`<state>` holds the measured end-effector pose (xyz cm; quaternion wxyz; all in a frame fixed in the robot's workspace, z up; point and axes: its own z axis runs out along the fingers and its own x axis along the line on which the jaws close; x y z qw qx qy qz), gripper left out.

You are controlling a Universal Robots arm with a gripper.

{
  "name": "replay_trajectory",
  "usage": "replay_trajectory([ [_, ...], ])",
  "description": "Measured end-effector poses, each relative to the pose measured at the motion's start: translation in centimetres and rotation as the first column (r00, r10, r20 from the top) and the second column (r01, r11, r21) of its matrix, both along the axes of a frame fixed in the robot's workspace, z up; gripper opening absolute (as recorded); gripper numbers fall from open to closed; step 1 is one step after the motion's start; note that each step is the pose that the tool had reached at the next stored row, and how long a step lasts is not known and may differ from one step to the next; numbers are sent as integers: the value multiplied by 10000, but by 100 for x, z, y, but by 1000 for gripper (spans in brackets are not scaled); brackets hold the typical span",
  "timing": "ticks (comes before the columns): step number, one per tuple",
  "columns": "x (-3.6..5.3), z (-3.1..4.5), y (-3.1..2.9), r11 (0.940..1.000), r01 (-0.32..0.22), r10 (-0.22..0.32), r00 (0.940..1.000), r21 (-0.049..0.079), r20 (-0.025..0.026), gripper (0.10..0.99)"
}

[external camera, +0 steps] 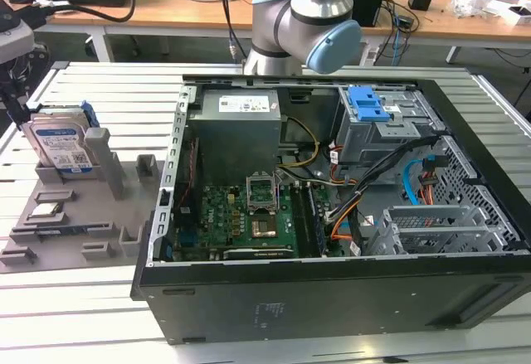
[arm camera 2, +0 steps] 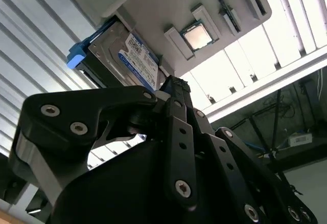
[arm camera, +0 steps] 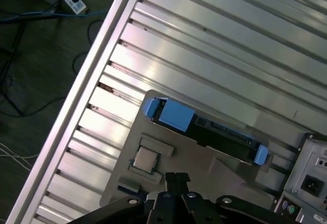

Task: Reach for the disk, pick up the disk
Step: 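Pick up the disk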

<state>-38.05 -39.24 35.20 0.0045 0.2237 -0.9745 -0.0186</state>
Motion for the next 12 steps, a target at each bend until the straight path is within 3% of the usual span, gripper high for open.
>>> replay_trajectory([
  [7, 0, 0, 0, 9964, -853, 853, 9964, 0, 0, 106],
  [12, 0, 0, 0, 9885, -1509, 1509, 9885, 0, 0, 106],
])
